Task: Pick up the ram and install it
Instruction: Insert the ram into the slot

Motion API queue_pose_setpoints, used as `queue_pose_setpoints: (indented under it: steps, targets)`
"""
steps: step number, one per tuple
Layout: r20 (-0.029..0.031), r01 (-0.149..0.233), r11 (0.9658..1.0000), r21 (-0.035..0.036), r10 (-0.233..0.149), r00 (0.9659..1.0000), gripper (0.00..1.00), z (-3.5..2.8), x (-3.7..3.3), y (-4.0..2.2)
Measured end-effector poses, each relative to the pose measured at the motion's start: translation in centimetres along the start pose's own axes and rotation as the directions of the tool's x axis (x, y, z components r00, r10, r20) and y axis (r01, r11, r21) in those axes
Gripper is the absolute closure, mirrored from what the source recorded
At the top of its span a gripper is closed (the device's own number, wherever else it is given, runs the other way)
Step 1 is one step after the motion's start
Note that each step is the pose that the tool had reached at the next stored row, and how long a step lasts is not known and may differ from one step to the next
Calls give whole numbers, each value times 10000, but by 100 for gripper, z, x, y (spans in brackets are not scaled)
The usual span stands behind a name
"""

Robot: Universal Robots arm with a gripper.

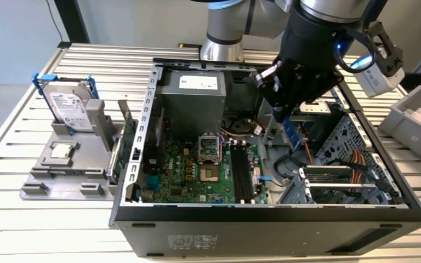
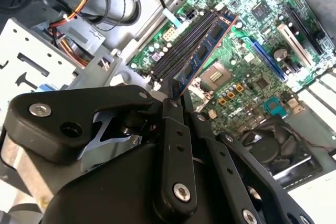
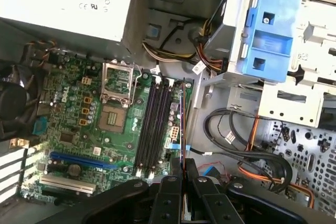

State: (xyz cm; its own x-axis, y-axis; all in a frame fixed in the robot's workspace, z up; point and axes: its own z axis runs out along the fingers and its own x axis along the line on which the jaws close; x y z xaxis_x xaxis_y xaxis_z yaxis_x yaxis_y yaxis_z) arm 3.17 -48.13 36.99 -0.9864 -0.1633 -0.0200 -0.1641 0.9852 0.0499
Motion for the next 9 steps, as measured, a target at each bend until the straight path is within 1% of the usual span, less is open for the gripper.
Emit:
queue_pose_setpoints:
  steps: [5,9]
  targets:
    - [15,-320,9995,7,320,9995,100,13,-1,11]
    - [23,-483,9988,9,483,9988,100,23,-5,35]
